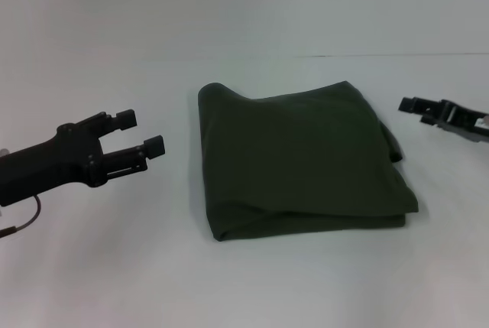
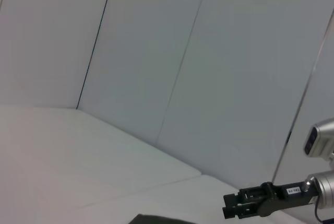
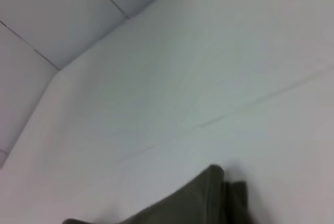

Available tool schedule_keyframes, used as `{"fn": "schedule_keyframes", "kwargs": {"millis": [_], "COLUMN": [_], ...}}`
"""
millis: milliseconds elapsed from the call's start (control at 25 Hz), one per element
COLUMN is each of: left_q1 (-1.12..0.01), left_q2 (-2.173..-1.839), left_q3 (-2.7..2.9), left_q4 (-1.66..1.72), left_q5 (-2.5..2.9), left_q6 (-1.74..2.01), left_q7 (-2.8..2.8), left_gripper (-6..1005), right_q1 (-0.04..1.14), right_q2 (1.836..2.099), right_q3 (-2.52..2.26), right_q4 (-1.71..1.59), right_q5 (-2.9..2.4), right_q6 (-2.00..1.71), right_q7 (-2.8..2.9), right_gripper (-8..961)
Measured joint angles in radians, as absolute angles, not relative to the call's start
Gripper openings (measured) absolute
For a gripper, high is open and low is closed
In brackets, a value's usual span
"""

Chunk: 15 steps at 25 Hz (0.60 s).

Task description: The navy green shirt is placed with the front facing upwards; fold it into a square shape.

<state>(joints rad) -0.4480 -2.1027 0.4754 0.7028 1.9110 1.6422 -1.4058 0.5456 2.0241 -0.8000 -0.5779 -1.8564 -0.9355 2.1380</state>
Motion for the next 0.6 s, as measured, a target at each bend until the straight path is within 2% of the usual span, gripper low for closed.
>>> {"fn": "schedule_keyframes", "kwargs": {"millis": [120,320,600], "left_q1": [-0.453,-0.461,-0.471], "left_q2": [-2.101,-2.085,-2.075], "left_q3": [0.475,0.475,0.448], "left_q4": [0.703,0.705,0.714], "left_q5": [1.9,1.87,1.852], "left_q6": [1.65,1.67,1.713], "left_q7": [-1.409,-1.45,-1.461], "left_gripper": [885,887,888], "right_q1": [0.539,0.517,0.493], "right_q2": [2.003,1.999,2.005], "right_q3": [-0.784,-0.7,-0.584], "right_q4": [-0.601,-0.657,-0.67], "right_q5": [-1.855,-1.841,-1.833], "right_q6": [-1.002,-1.196,-1.42], "right_q7": [2.134,2.038,1.865], "right_gripper": [653,811,892]}}
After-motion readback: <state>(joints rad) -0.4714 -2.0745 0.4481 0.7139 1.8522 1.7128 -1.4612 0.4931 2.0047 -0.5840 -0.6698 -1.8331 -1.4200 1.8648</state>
